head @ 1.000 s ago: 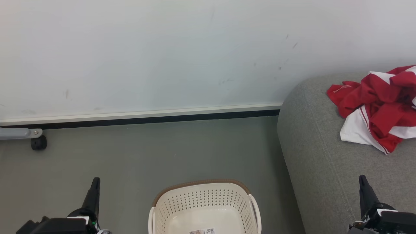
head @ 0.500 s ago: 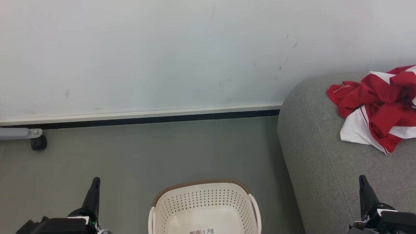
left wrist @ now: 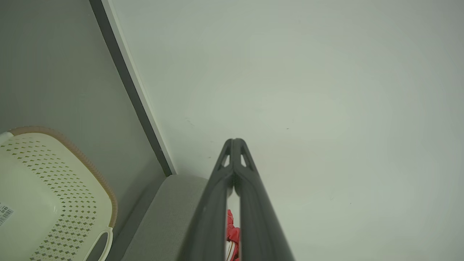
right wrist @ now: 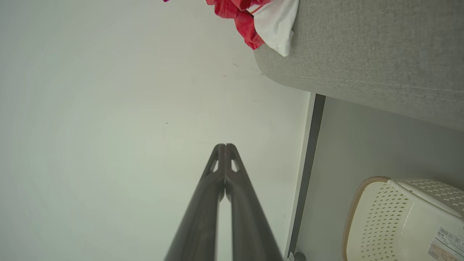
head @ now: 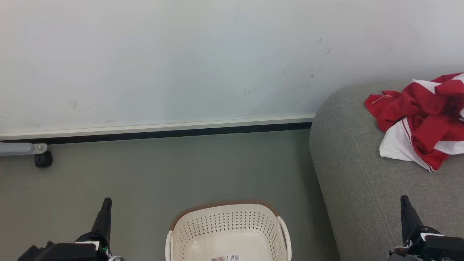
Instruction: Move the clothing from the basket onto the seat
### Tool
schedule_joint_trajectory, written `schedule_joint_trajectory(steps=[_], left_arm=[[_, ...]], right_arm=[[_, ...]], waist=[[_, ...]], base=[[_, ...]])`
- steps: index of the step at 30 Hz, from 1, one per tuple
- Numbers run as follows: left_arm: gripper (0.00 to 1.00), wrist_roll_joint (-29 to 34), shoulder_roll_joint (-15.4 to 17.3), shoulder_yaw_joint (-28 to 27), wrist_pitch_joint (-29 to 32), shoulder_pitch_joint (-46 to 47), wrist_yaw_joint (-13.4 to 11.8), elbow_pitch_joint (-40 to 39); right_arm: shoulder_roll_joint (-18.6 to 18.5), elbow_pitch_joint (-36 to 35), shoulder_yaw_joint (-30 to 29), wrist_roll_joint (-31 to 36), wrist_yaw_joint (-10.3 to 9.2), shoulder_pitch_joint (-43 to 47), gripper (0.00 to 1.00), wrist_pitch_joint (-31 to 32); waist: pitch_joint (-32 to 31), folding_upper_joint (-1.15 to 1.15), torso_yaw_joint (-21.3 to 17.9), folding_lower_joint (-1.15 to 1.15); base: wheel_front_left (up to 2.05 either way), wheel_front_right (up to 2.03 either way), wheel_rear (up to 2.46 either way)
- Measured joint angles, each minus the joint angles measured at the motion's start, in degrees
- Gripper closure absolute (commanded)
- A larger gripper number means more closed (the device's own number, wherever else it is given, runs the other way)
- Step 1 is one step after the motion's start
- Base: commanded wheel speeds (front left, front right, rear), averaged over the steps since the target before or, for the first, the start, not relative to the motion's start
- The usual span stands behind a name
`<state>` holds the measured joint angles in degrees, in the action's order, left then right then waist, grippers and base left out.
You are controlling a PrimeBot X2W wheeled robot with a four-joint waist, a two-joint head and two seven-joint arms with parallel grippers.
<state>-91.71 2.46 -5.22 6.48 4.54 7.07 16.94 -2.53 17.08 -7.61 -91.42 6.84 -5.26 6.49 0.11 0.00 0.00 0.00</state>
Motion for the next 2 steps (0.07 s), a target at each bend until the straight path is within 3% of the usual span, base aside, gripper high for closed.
schedule_joint_trajectory(steps=[2], left_arm=[[1.0,0.0,0.0,0.0,0.0,0.0,0.0,0.0]], right_arm=[[0.0,0.0,0.0,0.0,0.0,0.0,1.0,0.0]], waist=[[0.0,0.0,0.0,0.0]], base=[[0.0,0.0,0.0]])
